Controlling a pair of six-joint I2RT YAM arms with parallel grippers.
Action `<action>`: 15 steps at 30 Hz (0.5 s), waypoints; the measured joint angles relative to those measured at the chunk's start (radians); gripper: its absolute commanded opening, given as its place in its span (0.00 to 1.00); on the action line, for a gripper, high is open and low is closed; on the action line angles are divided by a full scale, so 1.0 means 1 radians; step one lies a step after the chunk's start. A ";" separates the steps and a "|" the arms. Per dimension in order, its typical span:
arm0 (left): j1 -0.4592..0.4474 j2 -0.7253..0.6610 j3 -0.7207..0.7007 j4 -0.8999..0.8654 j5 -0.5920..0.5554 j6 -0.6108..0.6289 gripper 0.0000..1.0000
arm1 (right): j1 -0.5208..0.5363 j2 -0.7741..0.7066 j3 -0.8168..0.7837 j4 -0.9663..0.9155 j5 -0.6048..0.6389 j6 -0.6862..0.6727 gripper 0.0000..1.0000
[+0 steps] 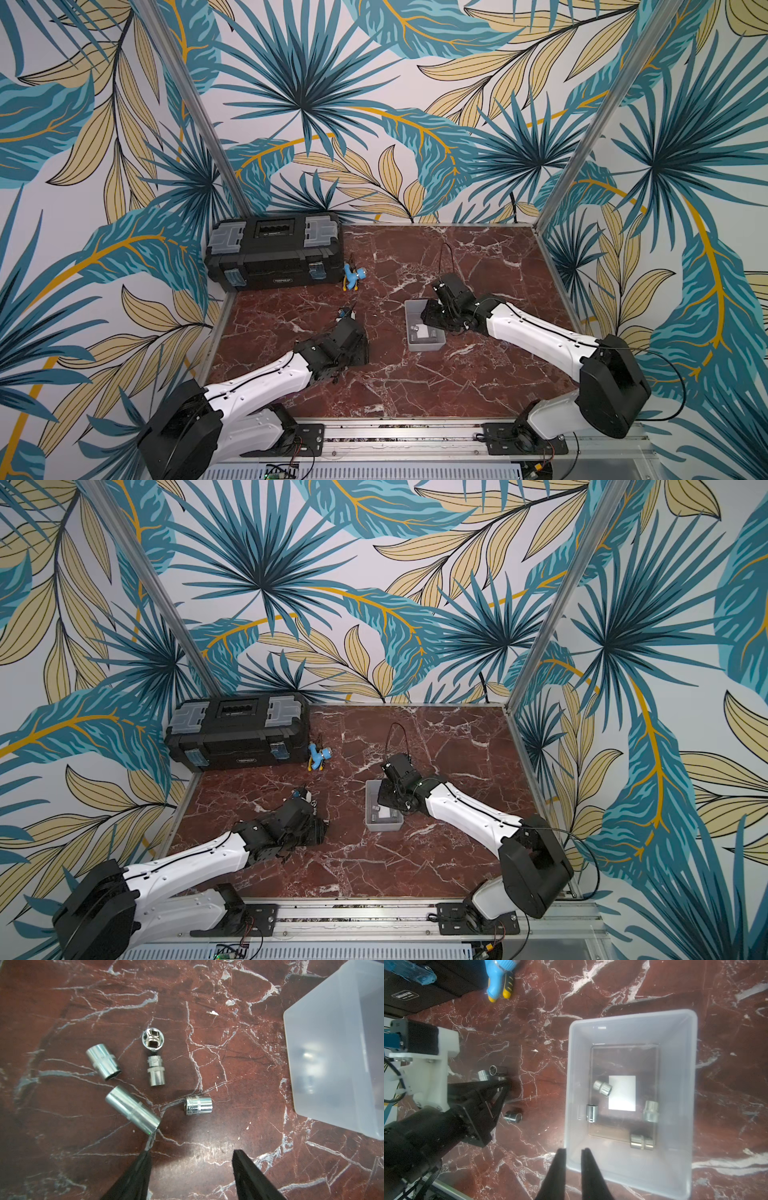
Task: Put the socket on the desktop into the storage box
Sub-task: Place the socket head in the storage box.
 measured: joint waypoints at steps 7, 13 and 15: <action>0.005 0.005 0.001 0.016 -0.002 0.003 0.62 | 0.102 -0.021 0.019 -0.021 0.045 -0.005 0.33; 0.021 0.063 0.036 0.019 -0.018 0.018 0.54 | 0.175 -0.021 0.037 -0.021 0.076 -0.005 0.28; 0.034 0.085 0.063 0.020 -0.024 0.024 0.51 | 0.183 -0.021 0.037 -0.021 0.079 -0.005 0.27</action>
